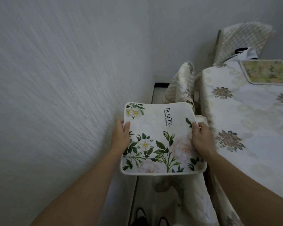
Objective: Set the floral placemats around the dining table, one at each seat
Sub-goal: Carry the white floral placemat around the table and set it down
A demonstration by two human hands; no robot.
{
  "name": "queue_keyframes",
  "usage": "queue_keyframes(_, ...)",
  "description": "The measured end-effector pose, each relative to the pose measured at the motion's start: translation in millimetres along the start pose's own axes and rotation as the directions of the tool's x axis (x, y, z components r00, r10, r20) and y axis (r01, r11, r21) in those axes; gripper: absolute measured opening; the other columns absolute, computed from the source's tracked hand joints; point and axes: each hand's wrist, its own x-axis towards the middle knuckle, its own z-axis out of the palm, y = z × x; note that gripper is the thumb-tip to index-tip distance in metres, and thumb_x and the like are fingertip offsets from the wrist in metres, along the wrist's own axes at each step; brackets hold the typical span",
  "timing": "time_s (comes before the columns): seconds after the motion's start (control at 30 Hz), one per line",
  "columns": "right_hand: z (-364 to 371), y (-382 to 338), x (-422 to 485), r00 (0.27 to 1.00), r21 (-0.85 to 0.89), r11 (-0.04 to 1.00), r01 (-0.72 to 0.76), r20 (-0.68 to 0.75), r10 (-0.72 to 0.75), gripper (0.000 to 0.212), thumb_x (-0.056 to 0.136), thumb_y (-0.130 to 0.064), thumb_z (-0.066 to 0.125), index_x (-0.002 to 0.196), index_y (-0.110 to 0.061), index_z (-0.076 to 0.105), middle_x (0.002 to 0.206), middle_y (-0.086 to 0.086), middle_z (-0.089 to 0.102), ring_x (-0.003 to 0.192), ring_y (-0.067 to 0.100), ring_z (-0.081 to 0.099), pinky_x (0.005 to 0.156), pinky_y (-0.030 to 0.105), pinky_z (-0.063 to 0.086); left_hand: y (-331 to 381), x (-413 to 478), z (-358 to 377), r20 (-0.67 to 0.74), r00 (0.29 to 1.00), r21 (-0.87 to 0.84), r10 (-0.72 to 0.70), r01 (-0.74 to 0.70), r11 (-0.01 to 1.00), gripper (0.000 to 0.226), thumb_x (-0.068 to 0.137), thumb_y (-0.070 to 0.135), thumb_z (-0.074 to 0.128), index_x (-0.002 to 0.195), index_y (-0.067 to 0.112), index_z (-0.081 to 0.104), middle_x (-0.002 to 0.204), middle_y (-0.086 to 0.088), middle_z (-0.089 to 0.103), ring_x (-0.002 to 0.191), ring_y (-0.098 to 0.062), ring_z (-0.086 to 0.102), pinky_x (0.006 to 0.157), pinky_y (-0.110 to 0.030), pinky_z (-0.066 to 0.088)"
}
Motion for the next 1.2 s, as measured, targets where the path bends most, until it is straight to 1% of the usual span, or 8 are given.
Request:
queue_keyframes(0.2, 11, 2, 50, 0.997, -0.008, 0.999, -0.043, -0.063, 0.043, 0.030, 0.102, -0.037, 0.039, 0.095, -0.012, 0.056, 0.090, 0.004, 0.057, 0.083, 0.022, 0.052, 0.071, 0.035, 0.039, 12, 68, 32, 0.051, 0.997, 0.025, 0.056, -0.058, 0.998, 0.022, 0.102, 0.038, 0.041, 0.110, 0.018, 0.047, 0.094, -0.003, 0.065, 0.085, -0.021, 0.065, 0.075, -0.047, 0.057)
queue_keyframes(0.37, 22, -8, 101, 0.990, -0.004, 0.996, -0.094, -0.110, 0.093, 0.030, 0.103, -0.034, 0.039, 0.089, -0.011, 0.052, 0.077, -0.004, 0.052, 0.070, 0.011, 0.048, 0.055, 0.028, 0.031, 29, 142, 61, 0.112, 0.989, 0.023, 0.096, -0.099, 0.995, 0.022, 0.103, 0.036, 0.039, 0.108, 0.015, 0.047, 0.093, -0.003, 0.063, 0.086, -0.023, 0.064, 0.074, -0.043, 0.055)
queue_keyframes(0.47, 34, -17, 138, 0.980, -0.006, 0.992, -0.126, -0.159, 0.123, 0.032, 0.103, -0.034, 0.039, 0.090, -0.009, 0.053, 0.075, -0.005, 0.051, 0.067, 0.004, 0.045, 0.054, 0.026, 0.032, 42, 196, 76, 0.136, 0.981, 0.030, 0.135, -0.140, 0.990, 0.022, 0.104, 0.034, 0.037, 0.105, 0.015, 0.046, 0.092, -0.005, 0.062, 0.086, -0.025, 0.062, 0.074, -0.043, 0.053)
queue_keyframes(0.6, 51, -35, 180, 0.968, -0.004, 0.991, -0.134, -0.213, 0.130, 0.031, 0.103, -0.034, 0.038, 0.090, -0.009, 0.053, 0.076, -0.004, 0.051, 0.068, 0.008, 0.045, 0.056, 0.030, 0.032, 61, 258, 84, 0.168, 0.970, 0.067, 0.176, -0.190, 0.980, 0.023, 0.104, 0.035, 0.034, 0.103, 0.015, 0.045, 0.090, -0.006, 0.062, 0.084, -0.028, 0.062, 0.073, -0.046, 0.053)
queue_keyframes(0.73, 64, -54, 219, 0.967, 0.026, 0.992, -0.126, -0.222, 0.129, 0.030, 0.103, -0.034, 0.038, 0.091, -0.011, 0.051, 0.077, -0.003, 0.052, 0.069, 0.008, 0.047, 0.056, 0.025, 0.035, 85, 313, 86, 0.157, 0.960, 0.118, 0.232, -0.252, 0.961, 0.025, 0.105, 0.035, 0.032, 0.104, 0.012, 0.045, 0.090, -0.010, 0.063, 0.080, -0.028, 0.060, 0.071, -0.044, 0.051)
queue_keyframes(0.9, 69, -61, 273, 0.965, -0.007, 0.991, -0.135, -0.228, 0.130, 0.030, 0.103, -0.035, 0.037, 0.091, -0.011, 0.052, 0.077, -0.003, 0.051, 0.068, 0.008, 0.046, 0.055, 0.027, 0.034, 106, 356, 105, 0.145, 0.964, 0.143, 0.222, -0.242, 0.960, 0.023, 0.105, 0.033, 0.032, 0.102, 0.013, 0.043, 0.089, -0.008, 0.060, 0.079, -0.026, 0.057, 0.064, -0.036, 0.042)
queue_keyframes(1.03, 66, -44, 330, 0.959, -0.029, 0.989, -0.146, -0.250, 0.134, 0.034, 0.103, -0.036, 0.038, 0.096, -0.007, 0.054, 0.082, 0.004, 0.054, 0.076, 0.023, 0.050, 0.061, 0.033, 0.032, 127, 391, 141, 0.163, 0.958, 0.147, 0.235, -0.259, 0.955, 0.021, 0.105, 0.032, 0.031, 0.100, 0.014, 0.042, 0.084, -0.005, 0.058, 0.077, -0.025, 0.056, 0.062, -0.034, 0.039)
queue_keyframes(1.2, 50, -13, 411, 0.924, 0.028, 0.984, -0.178, -0.338, 0.178, 0.040, 0.103, -0.036, 0.038, 0.093, 0.000, 0.053, 0.080, 0.010, 0.054, 0.070, 0.023, 0.047, 0.056, 0.034, 0.032, 185, 451, 215, 0.242, 0.922, 0.150, 0.304, -0.345, 0.927, 0.018, 0.105, 0.030, 0.033, 0.102, 0.015, 0.042, 0.086, -0.005, 0.058, 0.077, -0.025, 0.055, 0.062, -0.034, 0.037)
